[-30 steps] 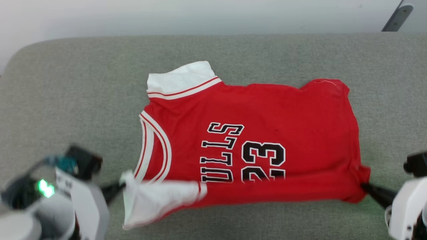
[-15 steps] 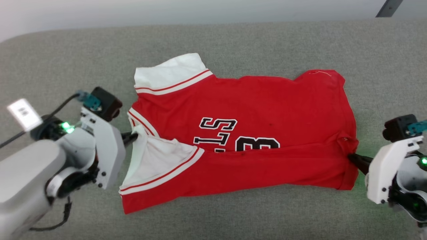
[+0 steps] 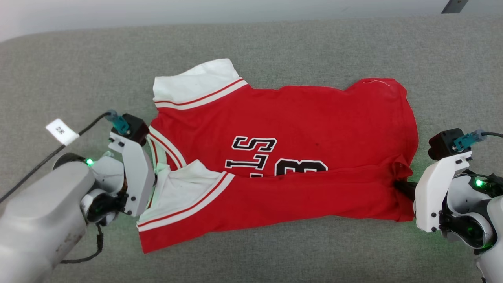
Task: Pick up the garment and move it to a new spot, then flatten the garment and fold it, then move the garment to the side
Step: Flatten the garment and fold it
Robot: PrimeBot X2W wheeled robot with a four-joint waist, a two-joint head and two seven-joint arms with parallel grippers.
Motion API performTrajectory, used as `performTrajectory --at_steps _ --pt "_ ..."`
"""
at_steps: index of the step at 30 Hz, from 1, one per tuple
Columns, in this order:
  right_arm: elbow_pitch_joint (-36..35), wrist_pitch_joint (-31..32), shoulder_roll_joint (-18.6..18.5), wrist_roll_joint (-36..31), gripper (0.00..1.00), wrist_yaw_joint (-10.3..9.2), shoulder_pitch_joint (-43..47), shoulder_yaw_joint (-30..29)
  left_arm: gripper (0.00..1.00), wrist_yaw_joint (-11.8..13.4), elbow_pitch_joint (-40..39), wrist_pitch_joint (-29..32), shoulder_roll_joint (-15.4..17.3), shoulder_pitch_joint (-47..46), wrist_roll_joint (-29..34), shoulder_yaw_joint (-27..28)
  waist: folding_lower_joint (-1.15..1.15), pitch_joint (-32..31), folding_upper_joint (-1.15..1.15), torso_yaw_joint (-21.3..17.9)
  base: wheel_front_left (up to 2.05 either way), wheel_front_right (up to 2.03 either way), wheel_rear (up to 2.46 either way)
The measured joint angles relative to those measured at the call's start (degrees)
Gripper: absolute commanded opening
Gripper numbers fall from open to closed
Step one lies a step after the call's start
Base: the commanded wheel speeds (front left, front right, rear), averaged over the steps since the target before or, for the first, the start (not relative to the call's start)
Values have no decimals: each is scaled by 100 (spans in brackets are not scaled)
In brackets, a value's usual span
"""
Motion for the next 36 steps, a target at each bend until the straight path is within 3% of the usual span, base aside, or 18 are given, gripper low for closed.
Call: performTrajectory --at_steps 2,3,4,5,6,7,9,10,19,29,36 --pt "59 31 20 8 0 0 -45 10 28 -34 185 13 -102 -4 -136 47 0 -17 0 9 0 0 0" --pt "89 53 30 9 0 0 -48 9 47 -49 245 29 -132 -27 -141 40 0 -30 0 13 0 0 0" --pt "111 78 30 10 0 0 -53 10 82 -54 296 35 -160 -47 -142 40 0 -46 0 20 0 0 0" --pt "126 83 27 10 0 0 -59 16 100 -49 370 57 -196 -51 -180 71 0 -65 0 28 0 0 0" --pt "145 98 27 10 1 0 -64 16 100 -46 412 90 -220 -54 -237 85 0 -89 0 37 0 0 0" --pt "164 104 27 10 19 0 -65 13 100 -45 435 127 -224 -71 -241 76 0 -118 0 48 0 0 0" --pt "147 82 8 9 64 0 -64 34 100 -10 471 159 -204 -103 -276 110 0 -178 0 71 0 0 0" --pt "142 70 8 9 97 0 -63 27 100 3 466 177 -187 -116 -263 103 0 -210 0 87 0 0 0" --pt "-129 -310 -57 -82 100 0 185 -230 100 268 -205 210 120 -143 -253 143 0 -556 0 281 0 0 0" --pt "-716 -1718 192 -572 100 0 657 -891 100 1211 -1756 704 627 425 -761 187 0 -914 0 492 0 0 0" --pt "-1203 -2349 514 -921 100 0 1031 -1259 100 1813 -2491 820 967 874 -1043 180 0 -901 0 391 0 0 0"
